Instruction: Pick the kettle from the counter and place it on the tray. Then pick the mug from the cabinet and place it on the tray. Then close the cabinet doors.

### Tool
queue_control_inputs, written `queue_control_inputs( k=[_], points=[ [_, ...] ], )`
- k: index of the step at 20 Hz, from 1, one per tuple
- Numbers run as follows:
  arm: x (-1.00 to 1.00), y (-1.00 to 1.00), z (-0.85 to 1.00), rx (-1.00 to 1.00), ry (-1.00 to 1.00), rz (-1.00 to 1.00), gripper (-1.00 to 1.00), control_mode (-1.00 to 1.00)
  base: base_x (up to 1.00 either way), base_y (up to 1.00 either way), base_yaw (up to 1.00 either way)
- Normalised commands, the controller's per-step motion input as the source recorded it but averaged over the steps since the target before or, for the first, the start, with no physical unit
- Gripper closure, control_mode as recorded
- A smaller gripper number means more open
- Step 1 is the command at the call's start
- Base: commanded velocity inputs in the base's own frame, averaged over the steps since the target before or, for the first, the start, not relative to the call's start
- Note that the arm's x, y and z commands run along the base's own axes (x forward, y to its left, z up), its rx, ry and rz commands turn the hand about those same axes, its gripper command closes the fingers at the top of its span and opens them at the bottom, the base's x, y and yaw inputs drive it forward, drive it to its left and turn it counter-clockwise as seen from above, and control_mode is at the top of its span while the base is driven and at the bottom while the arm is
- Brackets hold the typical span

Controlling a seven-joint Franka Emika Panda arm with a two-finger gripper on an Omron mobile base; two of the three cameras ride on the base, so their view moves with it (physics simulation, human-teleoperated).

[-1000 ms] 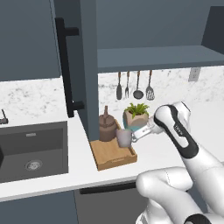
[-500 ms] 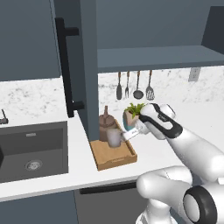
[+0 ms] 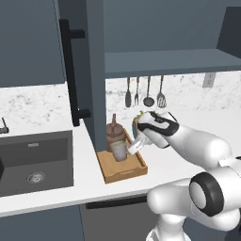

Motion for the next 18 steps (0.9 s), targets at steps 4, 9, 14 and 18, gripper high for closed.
queue_control_inputs(
  k=[4, 9, 14, 18],
  points=[
    [0.34, 0.03, -0.35, -0.06, -0.06, 0.05, 1.0, -1.0, 0.0, 0.0, 0.0],
    [0.33, 0.06, -0.36, -0.01, -0.08, 0.08, 1.0, -1.0, 0.0, 0.0, 0.0],
    [0.15, 0.03, -0.34, 0.0, -0.03, 0.08, 1.0, -1.0, 0.0, 0.0, 0.0],
    [-0.07, 0.01, -0.2, 0.0, -0.02, 0.03, 1.0, -1.0, 0.0, 0.0, 0.0]
  ],
)
